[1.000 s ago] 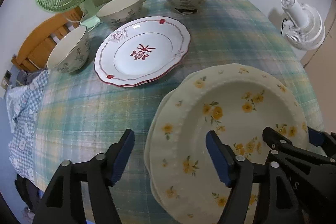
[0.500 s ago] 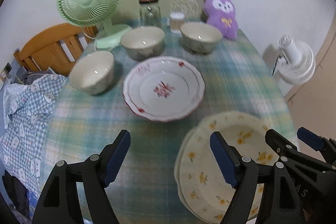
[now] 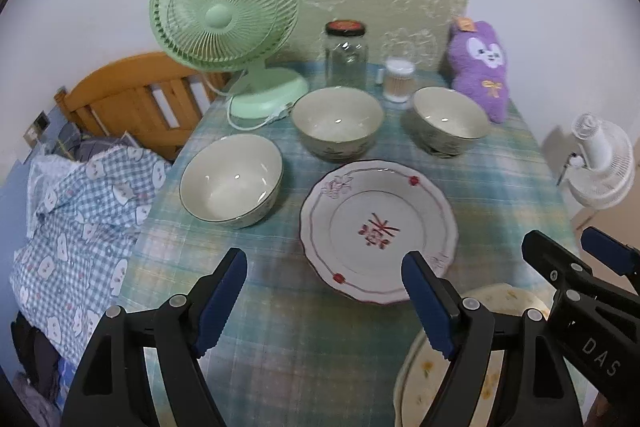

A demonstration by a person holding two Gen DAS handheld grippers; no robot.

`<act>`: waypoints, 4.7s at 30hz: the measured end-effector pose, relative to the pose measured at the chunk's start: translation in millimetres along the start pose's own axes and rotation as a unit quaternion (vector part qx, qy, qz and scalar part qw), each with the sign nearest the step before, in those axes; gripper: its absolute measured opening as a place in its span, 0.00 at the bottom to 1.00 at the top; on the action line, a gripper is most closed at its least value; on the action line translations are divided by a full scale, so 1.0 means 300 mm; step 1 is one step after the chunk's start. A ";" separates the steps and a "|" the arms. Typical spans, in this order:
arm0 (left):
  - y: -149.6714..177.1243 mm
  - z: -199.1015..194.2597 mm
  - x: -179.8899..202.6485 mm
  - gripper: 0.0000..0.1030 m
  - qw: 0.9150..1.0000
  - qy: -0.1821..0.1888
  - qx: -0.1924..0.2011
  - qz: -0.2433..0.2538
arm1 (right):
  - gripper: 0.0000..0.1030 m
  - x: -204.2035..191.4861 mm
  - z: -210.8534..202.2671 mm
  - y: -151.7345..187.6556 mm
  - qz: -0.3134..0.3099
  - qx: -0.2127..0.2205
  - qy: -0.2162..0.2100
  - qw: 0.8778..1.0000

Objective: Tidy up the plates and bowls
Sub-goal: 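Move the left gripper to the red-rimmed white plate and grasp its rim, then lift the red-rimmed plate and carry it over the yellow plate stack, then lower the red-rimmed plate onto the stack and open the left gripper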

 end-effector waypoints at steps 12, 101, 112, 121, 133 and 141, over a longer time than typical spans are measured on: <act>-0.040 0.218 0.006 0.72 0.999 -0.024 -0.003 -0.034 | 0.74 -0.039 0.267 -0.104 -0.027 -0.027 -0.017 0.999; 0.338 0.009 0.319 0.40 0.994 0.040 -0.055 0.084 | 0.41 0.276 -0.008 0.392 0.059 -0.077 0.078 0.992; 0.401 0.064 0.364 0.40 0.993 0.010 -0.077 0.092 | 0.41 0.319 0.083 0.444 0.047 -0.108 0.059 0.991; 0.398 0.069 0.377 0.40 0.993 -0.006 -0.080 0.087 | 0.41 0.323 0.095 0.431 0.023 -0.111 0.062 0.992; 0.399 0.073 0.390 0.40 0.993 -0.033 -0.086 0.079 | 0.41 0.301 0.108 0.418 -0.004 -0.113 0.062 0.992; 0.399 0.070 0.374 0.40 0.993 -0.038 -0.096 0.060 | 0.42 0.292 0.116 0.408 -0.019 -0.122 0.050 0.991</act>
Point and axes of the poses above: each gripper's, at about its wrist camera, not at the fingertips, and z roughly the way its jaws point, x to its right, y to its underside, the point moved 3 cm from there along z, roughly the way its jaws point, and after that the axes turned 3 degrees about -x, right-handed, at the moved point
